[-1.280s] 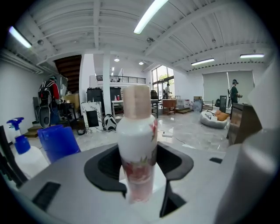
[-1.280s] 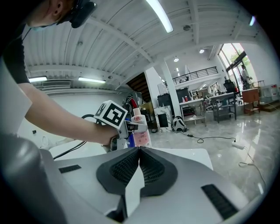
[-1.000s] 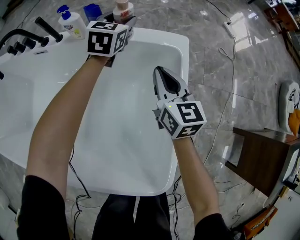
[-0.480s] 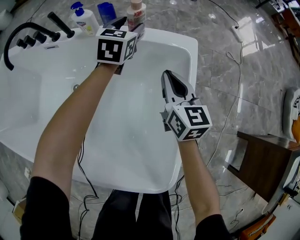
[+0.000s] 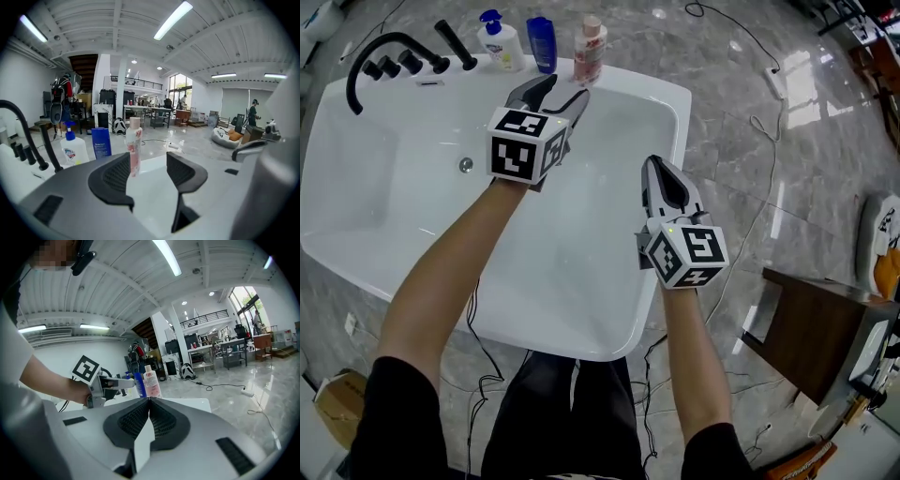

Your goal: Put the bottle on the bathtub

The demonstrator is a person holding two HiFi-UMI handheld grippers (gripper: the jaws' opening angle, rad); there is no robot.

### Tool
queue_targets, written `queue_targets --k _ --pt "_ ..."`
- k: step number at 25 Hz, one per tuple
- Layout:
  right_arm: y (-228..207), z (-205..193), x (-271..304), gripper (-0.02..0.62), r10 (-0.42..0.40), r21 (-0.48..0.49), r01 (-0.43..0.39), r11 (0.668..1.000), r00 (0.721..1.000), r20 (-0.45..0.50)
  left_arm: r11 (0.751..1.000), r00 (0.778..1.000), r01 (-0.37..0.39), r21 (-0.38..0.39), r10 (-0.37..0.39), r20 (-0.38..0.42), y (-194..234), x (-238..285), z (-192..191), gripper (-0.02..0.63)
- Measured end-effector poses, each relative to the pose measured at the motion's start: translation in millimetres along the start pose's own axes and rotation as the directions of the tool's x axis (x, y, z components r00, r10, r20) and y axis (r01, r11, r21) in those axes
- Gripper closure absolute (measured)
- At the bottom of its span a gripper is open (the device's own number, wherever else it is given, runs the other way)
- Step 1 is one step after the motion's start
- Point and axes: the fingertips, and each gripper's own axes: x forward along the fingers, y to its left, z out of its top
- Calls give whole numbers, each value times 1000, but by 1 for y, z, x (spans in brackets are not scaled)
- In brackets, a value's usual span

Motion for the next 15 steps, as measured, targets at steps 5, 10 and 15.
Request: queue_targets --k 5,10,15 --pt "13 27 -45 571 -7 9 7 1000 1000 0 1000 1000 4 -27 -3 19 -42 -65 14 371" --pt "28 57 -91 571 -15 40 14 999 1000 22 998 999 -4 -69 7 43 -83 -132 32 371" --pt "52 79 -140 571 -11 42 9 999 999 39 989 999 -3 -147 9 44 -112 -198 44 372"
